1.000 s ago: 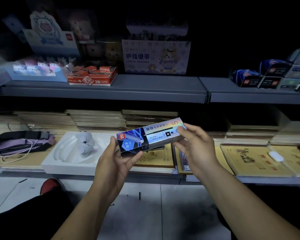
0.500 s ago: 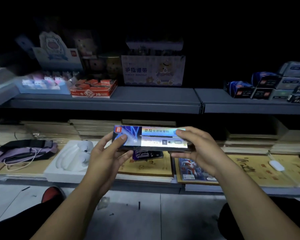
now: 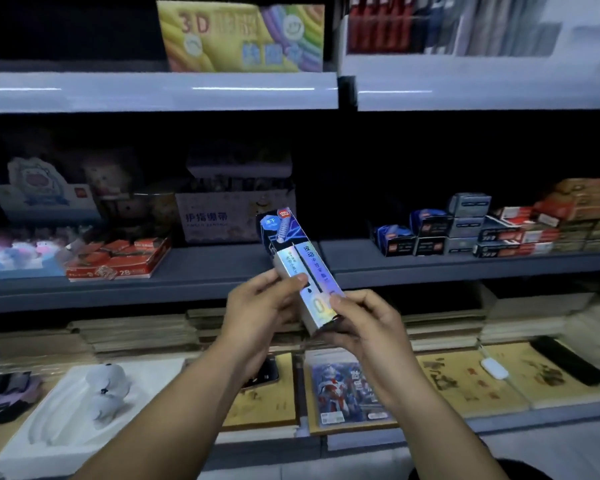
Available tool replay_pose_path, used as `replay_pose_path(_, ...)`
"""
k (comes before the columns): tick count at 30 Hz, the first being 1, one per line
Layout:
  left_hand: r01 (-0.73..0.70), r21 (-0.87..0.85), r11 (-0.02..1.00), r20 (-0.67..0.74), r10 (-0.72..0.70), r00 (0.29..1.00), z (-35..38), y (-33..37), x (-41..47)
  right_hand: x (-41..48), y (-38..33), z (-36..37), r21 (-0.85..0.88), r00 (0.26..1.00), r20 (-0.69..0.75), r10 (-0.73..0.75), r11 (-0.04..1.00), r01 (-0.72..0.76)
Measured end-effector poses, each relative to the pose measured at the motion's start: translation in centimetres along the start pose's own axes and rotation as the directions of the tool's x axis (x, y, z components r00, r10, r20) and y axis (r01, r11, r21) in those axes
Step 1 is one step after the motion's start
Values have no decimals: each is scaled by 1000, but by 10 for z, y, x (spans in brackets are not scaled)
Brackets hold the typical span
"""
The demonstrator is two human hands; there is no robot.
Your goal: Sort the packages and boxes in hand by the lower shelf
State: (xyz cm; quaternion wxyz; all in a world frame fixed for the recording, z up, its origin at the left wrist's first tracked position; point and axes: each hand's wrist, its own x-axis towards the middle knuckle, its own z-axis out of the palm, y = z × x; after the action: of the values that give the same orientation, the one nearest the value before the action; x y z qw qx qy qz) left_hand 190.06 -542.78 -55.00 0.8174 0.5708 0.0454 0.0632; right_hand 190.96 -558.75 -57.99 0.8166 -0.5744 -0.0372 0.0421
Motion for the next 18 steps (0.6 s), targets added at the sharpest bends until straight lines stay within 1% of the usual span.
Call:
replay_pose_path(6,-130,161,978,0,132,991,52,4,45,39,-43,-33,-39,994,-74,-77,996,74)
replay_pose_path(8,-203,313,928,75,189,979,69,-2,61,58,-56,-46,-44,985,-124,-117,993,113)
replay_pose_path(10,-265,398,878,148,224,963,87,-7,71,74,-64,-58,-57,970,-178,-163,986,156)
replay_pose_path(14,-366,446,817,271,267,925,118,-20,94,100,-69,-80,-96,935,-259,-241,970,224)
replay_pose_path(18,-423,503,754,262,334,906,131,-37,120,113,-65,-96,-103,938,-210,-276,960,260)
